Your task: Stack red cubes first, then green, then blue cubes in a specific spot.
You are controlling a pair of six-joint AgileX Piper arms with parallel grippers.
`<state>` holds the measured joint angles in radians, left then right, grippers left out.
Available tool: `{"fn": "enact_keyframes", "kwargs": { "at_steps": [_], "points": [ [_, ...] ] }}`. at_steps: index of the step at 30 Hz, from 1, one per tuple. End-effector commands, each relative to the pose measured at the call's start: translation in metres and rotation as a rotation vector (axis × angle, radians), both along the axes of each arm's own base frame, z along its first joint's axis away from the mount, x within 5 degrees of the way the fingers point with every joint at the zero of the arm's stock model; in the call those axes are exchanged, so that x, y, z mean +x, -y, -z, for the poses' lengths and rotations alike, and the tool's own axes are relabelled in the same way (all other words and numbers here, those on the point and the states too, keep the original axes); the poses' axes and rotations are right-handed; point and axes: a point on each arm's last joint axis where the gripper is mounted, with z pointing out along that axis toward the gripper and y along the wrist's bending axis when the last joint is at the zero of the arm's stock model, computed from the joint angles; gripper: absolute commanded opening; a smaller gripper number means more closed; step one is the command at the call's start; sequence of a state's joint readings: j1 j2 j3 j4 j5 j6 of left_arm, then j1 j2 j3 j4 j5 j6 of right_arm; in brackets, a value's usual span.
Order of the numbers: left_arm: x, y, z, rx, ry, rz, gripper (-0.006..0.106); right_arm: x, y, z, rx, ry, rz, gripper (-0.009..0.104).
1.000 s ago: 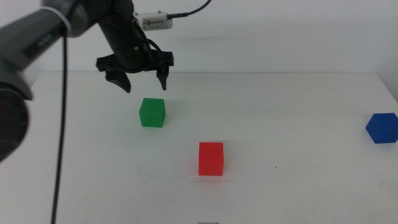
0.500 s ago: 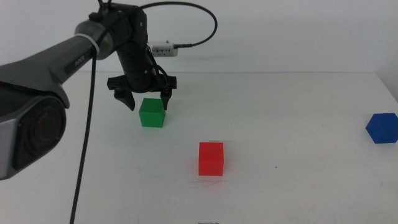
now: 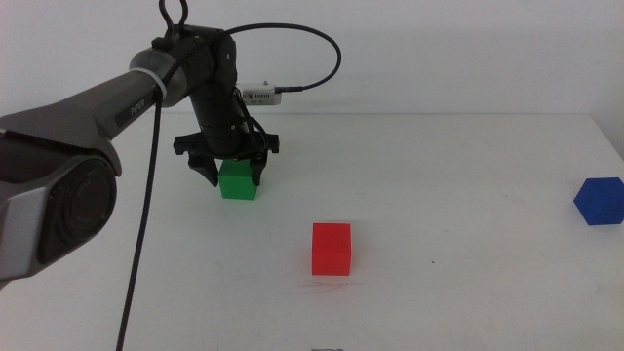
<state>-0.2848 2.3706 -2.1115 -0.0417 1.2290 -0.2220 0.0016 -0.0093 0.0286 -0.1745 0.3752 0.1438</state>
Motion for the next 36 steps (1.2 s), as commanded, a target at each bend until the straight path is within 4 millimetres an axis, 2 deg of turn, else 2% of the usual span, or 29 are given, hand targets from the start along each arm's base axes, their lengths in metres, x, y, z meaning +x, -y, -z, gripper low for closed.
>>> {"fn": "enact_keyframes", "kwargs": {
  "at_steps": [1, 4, 7, 11, 17, 22, 25, 30, 33, 36],
  "points": [
    [-0.002, 0.000, -0.043, -0.037, 0.095, -0.004, 0.061, 0.000, 0.000, -0.014, -0.030, 0.111, -0.008, 0.080],
    [-0.004, -0.001, -0.043, -0.029, 0.081, 0.000, 0.041, 0.000, 0.000, -0.014, -0.030, 0.111, -0.008, 0.080],
    [-0.010, -0.003, -0.053, -0.023, 0.060, 0.003, 0.022, 0.000, 0.000, -0.014, -0.030, 0.111, -0.008, 0.080],
    [-0.024, -0.005, -0.085, -0.035, 0.084, -0.019, 0.007, 0.000, 0.000, -0.014, -0.030, 0.111, -0.008, 0.080],
    [-0.069, 0.005, -0.127, 0.007, 0.135, -0.039, 0.005, 0.000, 0.000, -0.014, -0.030, 0.111, -0.008, 0.080],
    [-0.114, 0.031, -0.141, 0.032, 0.170, -0.082, 0.005, 0.000, 0.000, -0.014, -0.030, 0.111, -0.008, 0.080],
    [-0.137, 0.057, -0.146, 0.032, 0.195, -0.103, 0.005, 0.000, 0.000, -0.014, -0.030, 0.111, -0.008, 0.080],
    [-0.163, 0.100, -0.145, 0.009, 0.226, -0.118, 0.005, 0.000, 0.000, -0.014, -0.030, 0.111, -0.008, 0.080],
    [-0.173, 0.118, -0.142, 0.002, 0.252, -0.119, 0.005, 0.000, 0.000, -0.014, -0.030, 0.111, -0.008, 0.080],
    [-0.177, 0.128, -0.135, -0.009, 0.225, -0.120, 0.005, 0.000, 0.000, -0.014, -0.030, 0.111, -0.008, 0.080]
  ]
}}
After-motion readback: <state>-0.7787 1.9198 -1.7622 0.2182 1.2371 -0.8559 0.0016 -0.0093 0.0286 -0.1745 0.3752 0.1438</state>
